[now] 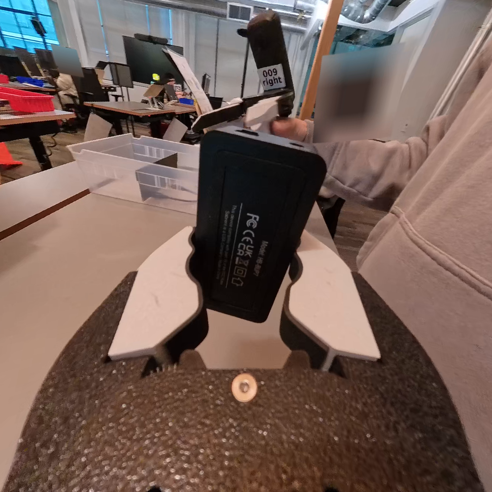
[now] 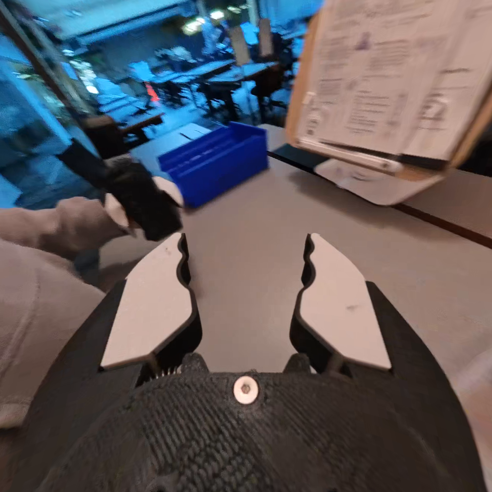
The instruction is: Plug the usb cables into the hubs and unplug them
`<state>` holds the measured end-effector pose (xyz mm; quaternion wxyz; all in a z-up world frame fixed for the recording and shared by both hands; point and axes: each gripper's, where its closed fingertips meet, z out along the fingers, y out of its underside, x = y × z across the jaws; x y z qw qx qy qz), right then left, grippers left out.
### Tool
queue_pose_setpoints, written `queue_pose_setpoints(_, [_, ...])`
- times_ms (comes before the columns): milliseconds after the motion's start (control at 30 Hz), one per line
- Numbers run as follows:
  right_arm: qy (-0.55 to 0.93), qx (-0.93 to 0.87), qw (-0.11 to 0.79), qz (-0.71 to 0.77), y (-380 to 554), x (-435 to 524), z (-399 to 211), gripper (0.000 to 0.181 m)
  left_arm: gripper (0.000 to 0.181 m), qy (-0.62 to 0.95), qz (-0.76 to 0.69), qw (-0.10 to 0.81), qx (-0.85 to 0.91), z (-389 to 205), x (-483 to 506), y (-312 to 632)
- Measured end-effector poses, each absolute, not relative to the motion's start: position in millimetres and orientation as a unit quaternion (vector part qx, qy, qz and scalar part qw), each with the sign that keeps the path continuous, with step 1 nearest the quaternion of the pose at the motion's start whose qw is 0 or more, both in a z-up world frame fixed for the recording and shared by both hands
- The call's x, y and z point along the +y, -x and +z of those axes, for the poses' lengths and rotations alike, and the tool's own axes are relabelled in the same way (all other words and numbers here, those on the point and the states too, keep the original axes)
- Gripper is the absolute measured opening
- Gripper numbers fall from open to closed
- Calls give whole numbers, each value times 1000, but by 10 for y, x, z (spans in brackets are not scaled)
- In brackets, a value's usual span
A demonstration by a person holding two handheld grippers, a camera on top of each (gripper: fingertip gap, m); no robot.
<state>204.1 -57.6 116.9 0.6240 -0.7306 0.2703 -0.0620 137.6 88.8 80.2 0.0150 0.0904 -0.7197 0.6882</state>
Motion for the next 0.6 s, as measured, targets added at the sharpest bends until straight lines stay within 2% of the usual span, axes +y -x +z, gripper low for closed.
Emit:
queue_pose_setpoints(100, [741, 165, 650, -9, -1557, 276, 1276, 82, 65, -67, 681, 24, -729, 812, 773, -1354])
queue_pose_setpoints(233, [782, 102, 615, -23, -1353, 833, 1177, 84, 65, -46, 681, 26, -731, 863, 682, -1323])
queue_pose_setpoints(333, [787, 81, 611, -19, -1264, 1010, 1152, 79, 65, -35, 680, 19, -732, 874, 654, -1301])
queue_pose_setpoints(433, [781, 79, 619, -30, -1266, 1084, 1180, 63, 65, -29, 677, 17, -736, 843, 629, -1272])
queue_pose_setpoints(600, [796, 81, 598, -35, -1266, 1076, 1091, 60, 65, -45, 680, 35, -731, 790, 608, -1251])
